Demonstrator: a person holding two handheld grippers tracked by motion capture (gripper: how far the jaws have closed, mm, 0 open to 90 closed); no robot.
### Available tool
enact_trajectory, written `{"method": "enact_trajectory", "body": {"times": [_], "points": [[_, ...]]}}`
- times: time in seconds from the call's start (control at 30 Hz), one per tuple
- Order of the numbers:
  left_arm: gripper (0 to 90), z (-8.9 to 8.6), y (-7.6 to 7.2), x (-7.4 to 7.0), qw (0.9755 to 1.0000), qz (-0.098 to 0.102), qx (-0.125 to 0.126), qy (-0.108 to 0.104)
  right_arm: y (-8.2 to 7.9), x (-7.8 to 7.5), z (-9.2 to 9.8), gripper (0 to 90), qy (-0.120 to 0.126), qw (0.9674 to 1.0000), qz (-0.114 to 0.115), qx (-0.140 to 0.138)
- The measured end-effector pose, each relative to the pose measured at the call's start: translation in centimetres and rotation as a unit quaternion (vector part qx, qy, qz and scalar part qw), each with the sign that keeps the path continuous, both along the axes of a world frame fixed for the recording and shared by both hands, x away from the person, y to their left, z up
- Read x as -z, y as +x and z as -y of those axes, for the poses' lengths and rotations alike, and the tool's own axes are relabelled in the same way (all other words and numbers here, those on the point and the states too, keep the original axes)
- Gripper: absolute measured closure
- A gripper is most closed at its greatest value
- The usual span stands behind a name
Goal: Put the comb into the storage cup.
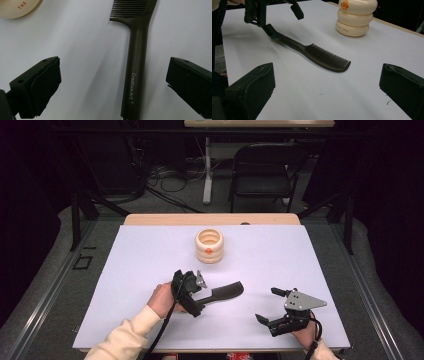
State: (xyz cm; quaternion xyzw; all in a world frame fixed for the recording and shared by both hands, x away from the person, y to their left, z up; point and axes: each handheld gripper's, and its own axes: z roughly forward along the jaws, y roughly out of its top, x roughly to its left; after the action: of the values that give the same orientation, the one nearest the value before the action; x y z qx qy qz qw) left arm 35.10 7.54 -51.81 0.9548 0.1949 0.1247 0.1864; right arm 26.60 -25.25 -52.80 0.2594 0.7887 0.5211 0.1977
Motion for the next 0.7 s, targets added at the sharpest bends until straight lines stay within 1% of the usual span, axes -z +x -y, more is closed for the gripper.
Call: {"method": "enact_trajectory", "body": {"times": [0.1, 0.13, 0.17, 0.3, 0.37, 0.43, 0.5, 0.57, 0.6, 0.67, 0.7], "points": [[0.1, 0.3, 0.1, 0.0, 1.0, -0.003, 0.002, 0.001, 0.0, 0.0, 0.0, 0.0, 0.001, 1.0, -0.001, -0.001], [0.1, 0.5, 0.1, 0.1, 1.0, 0.0, 0.001, -0.001, 0.0, 0.0, -0.1, 0.0, 0.002, 1.0, -0.003, -0.001], [0.1, 0.8, 0.2, 0.1, 1.0, -0.004, 0.003, 0.002, 0.0, 0.0, -0.1, 0.0, 0.001, 1.0, -0.002, -0.002], [1.3, 1.2, 0.3, 0.2, 0.9999, -0.005, 0.005, 0.007, 0.0, 0.0, -0.1, 0.0, 0.001, 1.0, -0.002, -0.002], [5.8, 1.4, 0.3, 0.1, 0.9999, -0.008, 0.008, 0.008, 0.0, 0.0, -0.1, 0.0, 0.001, 1.0, -0.002, -0.002], [9.7, 1.6, 0.4, 0.1, 0.9999, -0.006, 0.01, 0.009, 0.0, 0.1, -0.1, 0.0, 0.001, 1.0, -0.003, -0.002], [15.7, 1.8, 0.4, 0.1, 0.9999, -0.008, 0.012, 0.008, 0.0, 0.1, -0.1, 0.0, 0.0, 1.0, -0.003, -0.003], [16.8, 2.1, 0.4, 0.1, 0.9998, -0.01, 0.012, 0.011, 0.0, 0.1, -0.1, 0.0, 0.0, 1.0, -0.004, -0.004], [19.2, 2.1, 0.5, 0.1, 0.9997, -0.012, 0.015, 0.012, 0.0, 0.1, -0.1, 0.0, 0.001, 1.0, -0.004, -0.004], [25.6, 2.2, 0.5, 0.1, 0.9997, -0.013, 0.015, 0.013, 0.0, 0.1, -0.1, 0.0, 0.0, 1.0, -0.004, -0.004], [31.1, 2.4, 0.6, 0.1, 0.9995, -0.022, 0.015, 0.016, 0.0, 0.1, -0.1, 0.0, 0.0, 1.0, -0.004, -0.005]]}}
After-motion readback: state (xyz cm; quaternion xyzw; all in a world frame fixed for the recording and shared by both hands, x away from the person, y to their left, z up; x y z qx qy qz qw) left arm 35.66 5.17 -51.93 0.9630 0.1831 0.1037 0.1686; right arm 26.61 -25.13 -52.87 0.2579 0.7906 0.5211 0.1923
